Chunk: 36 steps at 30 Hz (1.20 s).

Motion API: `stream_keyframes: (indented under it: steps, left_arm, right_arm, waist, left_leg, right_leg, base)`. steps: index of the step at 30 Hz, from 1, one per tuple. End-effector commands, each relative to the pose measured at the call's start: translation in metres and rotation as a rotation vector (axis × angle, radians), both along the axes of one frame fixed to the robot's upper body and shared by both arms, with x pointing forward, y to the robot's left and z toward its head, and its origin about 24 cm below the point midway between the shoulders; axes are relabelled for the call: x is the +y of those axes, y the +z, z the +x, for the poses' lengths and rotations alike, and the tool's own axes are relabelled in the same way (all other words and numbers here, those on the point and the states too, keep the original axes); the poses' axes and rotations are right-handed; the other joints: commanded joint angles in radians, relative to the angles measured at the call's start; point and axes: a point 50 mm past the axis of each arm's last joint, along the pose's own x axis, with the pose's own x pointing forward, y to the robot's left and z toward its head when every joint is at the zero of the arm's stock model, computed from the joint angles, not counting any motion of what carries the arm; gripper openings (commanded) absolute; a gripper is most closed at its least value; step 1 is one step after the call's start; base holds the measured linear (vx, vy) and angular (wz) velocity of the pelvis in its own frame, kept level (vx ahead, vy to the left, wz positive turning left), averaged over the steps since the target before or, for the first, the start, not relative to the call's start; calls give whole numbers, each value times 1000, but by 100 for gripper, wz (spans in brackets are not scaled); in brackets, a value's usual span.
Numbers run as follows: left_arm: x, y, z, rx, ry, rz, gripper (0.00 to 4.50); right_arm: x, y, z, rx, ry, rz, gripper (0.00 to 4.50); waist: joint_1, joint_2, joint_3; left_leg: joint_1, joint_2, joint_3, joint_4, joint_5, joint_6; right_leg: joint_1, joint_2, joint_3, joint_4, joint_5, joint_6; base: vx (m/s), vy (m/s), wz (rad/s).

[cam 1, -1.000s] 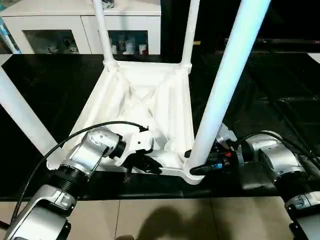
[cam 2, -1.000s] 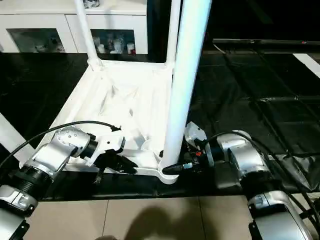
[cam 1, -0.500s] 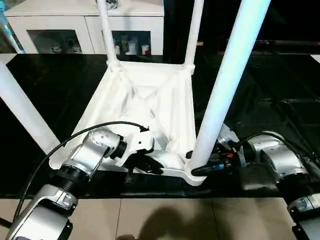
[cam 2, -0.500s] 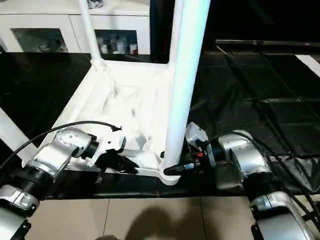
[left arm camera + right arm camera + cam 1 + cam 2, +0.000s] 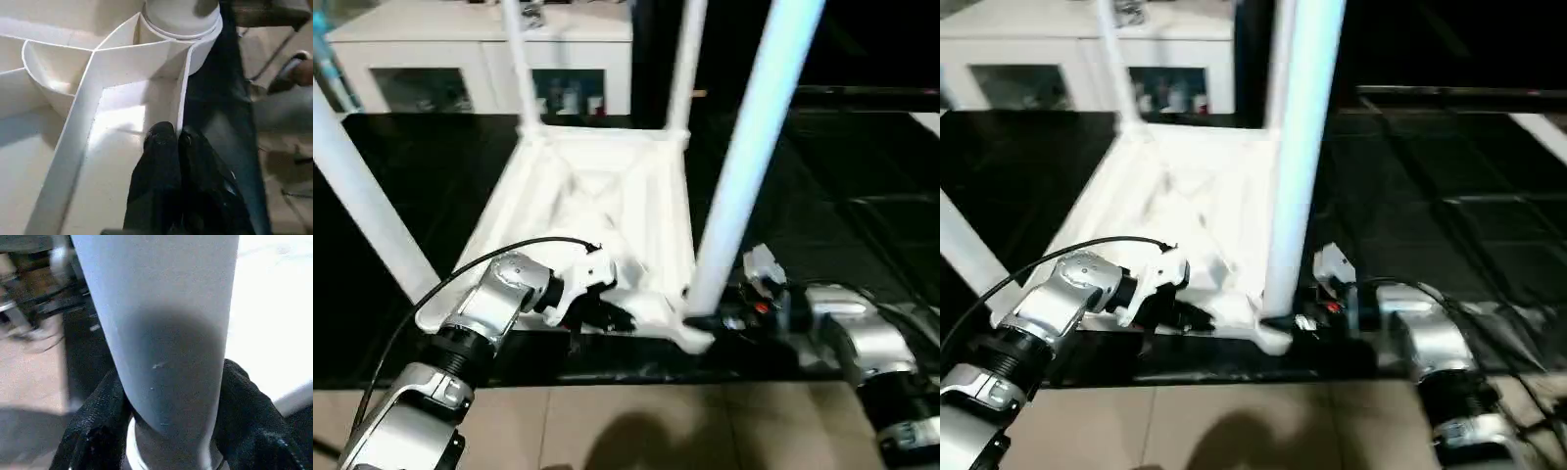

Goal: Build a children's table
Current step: Rotate leg to tighten

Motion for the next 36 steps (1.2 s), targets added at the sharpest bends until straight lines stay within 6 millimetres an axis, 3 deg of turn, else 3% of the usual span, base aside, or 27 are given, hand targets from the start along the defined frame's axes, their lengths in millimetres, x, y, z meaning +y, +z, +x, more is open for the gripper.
stream_keyframes:
  steps: [1, 5, 8, 13, 16, 18, 19, 22, 23, 24, 28, 31, 32, 35, 36]
  left_arm:
    - [-24, 8, 6, -37, 24, -56, 0]
    - [-28, 9, 9, -38, 74, -58, 0]
    - [-32, 10, 11, -39, 105, -56, 0]
    - [-41, 16, 18, -55, 201, -69, 0]
    - [-58, 23, 23, -88, 293, -114, 0]
    - [-64, 24, 22, -92, 298, -128, 0]
    - [-65, 24, 22, -92, 298, -130, 0]
    - [-69, 25, 21, -95, 296, -138, 0]
    - [-69, 25, 21, -97, 297, -137, 0]
    - [-68, 25, 21, -103, 298, -133, 0]
    - [-58, 23, 24, -134, 279, -98, 0]
    - [-54, 22, 24, -150, 259, -82, 0]
    - [-48, 21, 22, -157, 210, -66, 0]
    - [-41, 19, 20, -151, 170, -47, 0]
    - [-33, 17, 18, -152, 110, -28, 0]
  right_arm:
    - [30, -13, -5, 86, 17, 31, 207]
    - [39, -16, 2, 106, -87, 43, 206]
    - [46, -16, 6, 113, -153, 41, 206]
    - [64, -21, 21, 162, -380, 8, 206]
    - [79, -21, 37, 191, -595, 6, 206]
    - [83, -21, 39, 204, -637, 4, 206]
    - [83, -21, 39, 207, -643, 5, 206]
    - [86, -20, 40, 210, -664, 1, 206]
    - [87, -20, 40, 204, -661, 2, 241]
    - [87, -19, 40, 192, -662, -4, 262]
    - [76, -21, 39, 155, -673, -34, 280]
    - [71, -21, 37, 147, -678, -32, 320]
    - [57, -18, 33, 89, -637, -21, 322]
    - [40, -15, 25, 32, -586, -33, 351]
    - [13, -14, 13, 50, -548, -23, 361]
  waist:
    - [-3, -7, -35]
    - [-19, -12, -36]
    - [-31, -9, -34]
    - [-58, -5, -34]
    - [-68, -2, -38]
    - [-67, -1, -42]
    - [-67, -1, -42]
    - [-65, -4, -49]
    - [-63, 0, -50]
    - [-60, -3, -51]
    - [-53, 1, -58]
    - [-50, 4, -59]
    - [-45, -1, -56]
    - [-35, 2, -56]
    - [-28, 2, -56]
  left_leg:
    - [4, 48, -28, -90, -266, 18]
    - [0, 45, -29, -88, -253, 28]
    - [1, 45, -30, -90, -266, 23]
    - [-5, 43, -36, -93, -278, 5]
    - [-10, 43, -39, -94, -275, -6]
    - [-11, 41, -35, -92, -244, 3]
    - [-11, 41, -35, -92, -244, 3]
    - [-11, 39, -26, -84, -168, 33]
    - [-10, 39, -25, -82, -156, 38]
    - [-11, 38, -23, -80, -133, 48]
    - [-11, 39, -21, -76, -82, 64]
    - [-10, 41, -22, -76, -70, 71]
    - [-10, 41, -22, -77, -79, 77]
    - [-6, 44, -20, -77, -89, 81]
    - [-3, 44, -19, -76, -97, 85]
  right_leg:
    - [35, -88, 54, -111, -475, -133]
    - [34, -89, 56, -116, -492, -124]
    - [29, -88, 56, -115, -490, -131]
    - [31, -88, 53, -112, -486, -137]
    - [35, -88, 52, -108, -458, -139]
    - [35, -85, 56, -105, -369, -160]
    - [35, -85, 56, -105, -369, -160]
    - [41, -83, 59, -92, -218, -205]
    - [41, -83, 60, -90, -200, -210]
    - [43, -82, 60, -87, -165, -219]
    - [47, -79, 60, -77, -65, -245]
    - [48, -79, 60, -71, -25, -251]
    - [50, -78, 58, -73, -29, -250]
    - [48, -80, 61, -74, -38, -241]
    - [49, -78, 62, -77, -42, -232]
  base:
    - [0, 0, 0]
    - [0, 0, 0]
    - [0, 0, 0]
    - [0, 0, 0]
    - [0, 0, 0]
    - [0, 0, 0]
    - [0, 0, 0]
    - [0, 0, 0]
    - [0, 0, 0]
    - [0, 0, 0]
    - [0, 0, 0]
    - [0, 0, 0]
    - [0, 0, 0]
    - [0, 0, 0]
    - [0, 0, 0]
